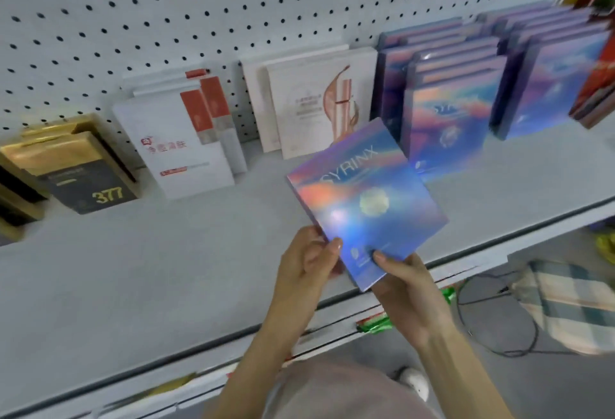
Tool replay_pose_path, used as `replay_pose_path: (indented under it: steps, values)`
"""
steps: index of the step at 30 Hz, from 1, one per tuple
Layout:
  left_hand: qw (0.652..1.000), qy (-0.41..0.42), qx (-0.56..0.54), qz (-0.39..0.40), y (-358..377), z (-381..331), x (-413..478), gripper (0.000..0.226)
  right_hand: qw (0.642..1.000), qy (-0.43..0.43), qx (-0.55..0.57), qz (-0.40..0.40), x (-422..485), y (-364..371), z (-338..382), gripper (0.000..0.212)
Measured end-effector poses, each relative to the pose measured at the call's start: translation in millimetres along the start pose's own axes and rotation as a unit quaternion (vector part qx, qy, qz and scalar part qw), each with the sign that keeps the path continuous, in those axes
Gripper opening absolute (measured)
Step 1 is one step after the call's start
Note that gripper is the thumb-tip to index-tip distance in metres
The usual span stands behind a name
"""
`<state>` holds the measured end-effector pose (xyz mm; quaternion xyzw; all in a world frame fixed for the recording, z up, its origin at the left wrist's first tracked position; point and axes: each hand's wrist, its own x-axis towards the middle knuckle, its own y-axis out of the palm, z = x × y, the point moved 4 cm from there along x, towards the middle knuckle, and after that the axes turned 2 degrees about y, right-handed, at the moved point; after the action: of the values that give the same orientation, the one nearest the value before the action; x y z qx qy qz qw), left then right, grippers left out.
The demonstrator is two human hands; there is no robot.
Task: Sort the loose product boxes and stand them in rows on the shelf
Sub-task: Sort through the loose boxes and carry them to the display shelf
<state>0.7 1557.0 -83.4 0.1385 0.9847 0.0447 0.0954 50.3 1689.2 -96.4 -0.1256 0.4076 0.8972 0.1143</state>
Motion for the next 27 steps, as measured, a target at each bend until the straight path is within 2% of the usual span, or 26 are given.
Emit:
replay_pose_path:
  steps: [4,8,11,14,17,20,24,27]
  values:
    - [0.999,0.013,-0.036,-0.026,85.2,3.3,-8.4,0.017,0.997,-0.026,-0.072,-0.026,-31.0,-59.8,62.9,0.048]
    - [0.999,0.042,-0.011,0.007,169.3,13.4,-12.2,0.029,0.991,-0.073,-0.045,-0.1,-54.7,-143.5,136.5,0.03]
    - [0.998,0.047,0.043,0.026,221.7,25.9,-17.4,0.027,0.987,-0.1,-0.045,-0.118,-60.3,-193.0,188.5,0.04]
    - [0.998,0.03,0.044,0.028,260.6,28.7,-17.3,0.03,0.971,-0.122,-0.155,-0.137,-61.9,-222.6,230.3,0.033]
    - [0.995,0.032,0.098,-0.001,280.4,25.3,4.1,0.032,0.94,-0.13,-0.281,-0.145,-48.6,-244.7,260.7,0.027]
    - [0.987,0.046,0.152,-0.023,296.3,20.9,32.0,0.028,0.928,-0.133,-0.315,-0.145,-25.3,-257.7,284.9,0.029]
    - [0.981,0.073,0.157,-0.083,326.0,18.0,73.3,0.034,0.91,-0.162,-0.352,-0.148,9.5,-270.9,323.6,0.029]
    - [0.979,0.079,0.168,-0.088,358.5,20.5,112.4,0.037,0.889,-0.167,-0.393,-0.166,44.2,-293.0,362.1,0.029]
